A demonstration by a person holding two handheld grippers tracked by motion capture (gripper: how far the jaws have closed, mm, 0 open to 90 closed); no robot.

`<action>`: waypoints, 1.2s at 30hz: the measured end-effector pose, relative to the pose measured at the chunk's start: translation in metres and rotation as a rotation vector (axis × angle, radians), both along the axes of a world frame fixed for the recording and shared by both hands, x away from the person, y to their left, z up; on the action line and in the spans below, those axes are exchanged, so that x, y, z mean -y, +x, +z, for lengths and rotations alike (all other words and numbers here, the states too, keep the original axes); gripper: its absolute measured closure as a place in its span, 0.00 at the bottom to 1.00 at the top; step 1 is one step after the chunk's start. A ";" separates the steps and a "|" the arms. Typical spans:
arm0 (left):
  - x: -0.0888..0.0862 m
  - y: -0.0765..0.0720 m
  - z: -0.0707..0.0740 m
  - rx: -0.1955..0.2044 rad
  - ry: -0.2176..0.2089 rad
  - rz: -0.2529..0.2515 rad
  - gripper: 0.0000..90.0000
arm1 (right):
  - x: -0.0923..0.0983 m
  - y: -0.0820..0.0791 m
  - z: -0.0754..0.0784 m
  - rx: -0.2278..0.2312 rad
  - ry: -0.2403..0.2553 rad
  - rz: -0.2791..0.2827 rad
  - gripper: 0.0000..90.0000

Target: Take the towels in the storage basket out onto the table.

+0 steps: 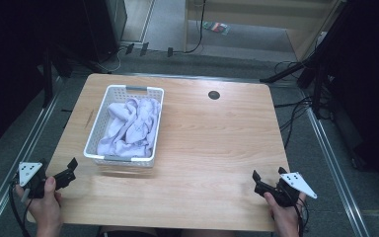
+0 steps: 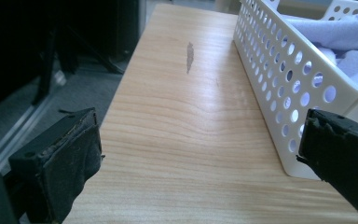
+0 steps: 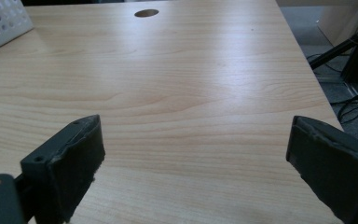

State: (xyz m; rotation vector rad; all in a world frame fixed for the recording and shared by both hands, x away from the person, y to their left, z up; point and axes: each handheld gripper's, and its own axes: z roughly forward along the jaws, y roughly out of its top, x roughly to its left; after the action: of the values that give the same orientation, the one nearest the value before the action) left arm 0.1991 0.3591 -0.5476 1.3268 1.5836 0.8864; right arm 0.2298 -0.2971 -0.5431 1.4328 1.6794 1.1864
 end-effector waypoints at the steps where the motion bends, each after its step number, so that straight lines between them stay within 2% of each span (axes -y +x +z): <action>1: -0.002 0.000 0.001 0.001 -0.012 -0.015 0.00 | 0.000 -0.001 0.000 0.001 -0.006 0.006 0.03; 3: -0.003 0.000 0.001 -0.003 -0.017 -0.021 0.00 | -0.001 -0.002 0.000 0.002 -0.017 0.013 0.03; 4: -0.004 -0.001 0.001 -0.002 -0.031 -0.037 0.00 | -0.002 -0.002 0.001 0.003 -0.011 0.015 0.03; 8: -0.004 -0.001 0.003 0.001 -0.035 -0.044 0.00 | 0.000 0.000 0.001 -0.005 0.008 -0.003 0.03; 10: -0.005 -0.002 0.008 0.014 -0.018 -0.050 0.00 | -0.001 0.000 0.001 -0.014 -0.002 -0.030 0.03; 18: 0.002 -0.005 0.022 0.025 0.018 -0.083 0.00 | -0.008 -0.003 0.002 -0.014 -0.029 -0.012 0.04; 19: 0.003 -0.006 0.027 0.033 0.008 -0.085 0.00 | -0.008 -0.003 0.002 -0.011 -0.030 -0.012 0.04; 22: 0.009 -0.006 0.047 0.049 0.052 -0.125 0.00 | -0.009 -0.003 0.001 -0.013 -0.032 -0.025 0.10; 23: 0.009 -0.006 0.047 0.049 0.052 -0.125 0.00 | -0.009 -0.003 0.001 -0.013 -0.032 -0.025 0.10; 24: 0.013 -0.002 0.059 0.050 0.056 -0.162 0.00 | -0.009 -0.002 0.000 -0.010 -0.036 -0.017 0.12; 25: 0.013 -0.002 0.059 0.050 0.056 -0.162 0.00 | -0.010 -0.002 0.000 -0.009 -0.038 -0.013 0.12; 26: 0.021 0.005 0.070 0.035 0.084 -0.199 0.00 | -0.010 -0.003 0.000 -0.010 -0.038 -0.013 0.13; 28: 0.024 0.008 0.076 0.030 0.091 -0.216 0.00 | -0.010 -0.003 0.000 -0.013 -0.037 -0.008 0.13; 32: 0.035 0.022 0.096 0.014 0.090 -0.272 0.00 | -0.010 -0.002 0.001 -0.035 -0.041 0.006 0.12; 33: 0.037 0.029 0.102 0.002 0.067 -0.301 0.00 | -0.010 -0.002 0.001 -0.041 -0.044 0.009 0.12; 36: 0.040 0.036 0.108 -0.016 0.060 -0.323 0.00 | -0.009 -0.001 0.001 -0.054 -0.040 0.019 0.10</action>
State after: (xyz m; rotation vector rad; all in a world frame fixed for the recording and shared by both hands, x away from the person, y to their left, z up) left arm 0.2348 0.3193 -0.4397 1.5811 1.3127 0.7281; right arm 0.2288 -0.2879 -0.5425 1.4393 1.7475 1.1272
